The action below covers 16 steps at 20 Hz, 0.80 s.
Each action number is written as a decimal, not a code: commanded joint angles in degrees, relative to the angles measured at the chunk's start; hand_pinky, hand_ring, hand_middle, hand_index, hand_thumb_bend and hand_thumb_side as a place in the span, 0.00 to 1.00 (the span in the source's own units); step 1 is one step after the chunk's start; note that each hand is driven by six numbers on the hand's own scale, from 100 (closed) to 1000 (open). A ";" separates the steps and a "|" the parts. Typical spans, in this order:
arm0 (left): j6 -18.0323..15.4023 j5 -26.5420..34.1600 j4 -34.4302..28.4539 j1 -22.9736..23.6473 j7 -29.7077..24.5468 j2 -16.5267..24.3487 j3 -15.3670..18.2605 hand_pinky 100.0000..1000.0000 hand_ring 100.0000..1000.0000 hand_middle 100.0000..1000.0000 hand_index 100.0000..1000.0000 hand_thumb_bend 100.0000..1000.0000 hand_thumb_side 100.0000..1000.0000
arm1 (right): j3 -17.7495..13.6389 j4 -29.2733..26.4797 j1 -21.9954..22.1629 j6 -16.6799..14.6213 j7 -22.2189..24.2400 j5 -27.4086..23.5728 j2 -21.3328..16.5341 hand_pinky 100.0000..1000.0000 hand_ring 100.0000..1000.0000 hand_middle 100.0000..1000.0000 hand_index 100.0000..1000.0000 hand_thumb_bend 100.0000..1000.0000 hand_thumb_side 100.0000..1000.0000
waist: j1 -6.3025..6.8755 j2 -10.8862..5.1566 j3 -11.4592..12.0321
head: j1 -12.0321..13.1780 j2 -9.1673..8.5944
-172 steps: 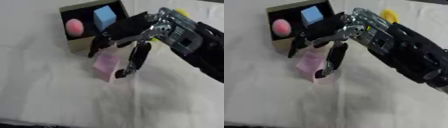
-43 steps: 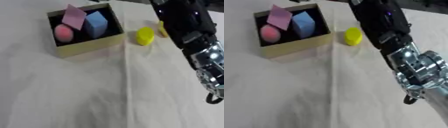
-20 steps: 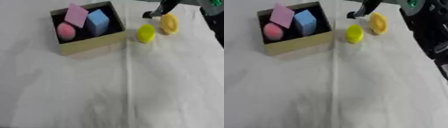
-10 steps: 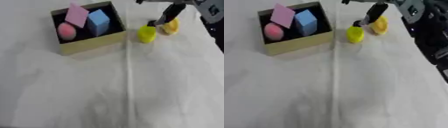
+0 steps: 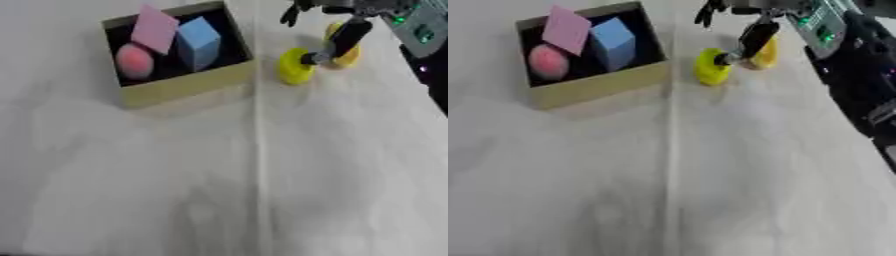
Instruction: Pick up objects on the table and place them in the box.
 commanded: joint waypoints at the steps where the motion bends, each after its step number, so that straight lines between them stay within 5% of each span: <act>1: -0.01 -0.08 -1.03 -0.96 -0.24 0.74 0.34 0.68 0.69 0.63 0.79 0.47 0.46 | -0.77 0.20 -0.49 -2.38 2.81 0.40 -1.36 0.87 0.91 0.71 0.85 0.35 0.19 | 0.43 -1.34 0.09 | 0.14 -0.11; 16: -0.10 -0.02 -1.03 -1.16 -0.45 0.70 0.31 0.68 0.69 0.63 0.79 0.47 0.46 | -0.19 2.38 0.38 -3.49 8.01 1.15 -0.53 0.86 0.89 0.65 0.80 0.32 0.19 | 0.43 -1.29 0.10 | 0.16 0.67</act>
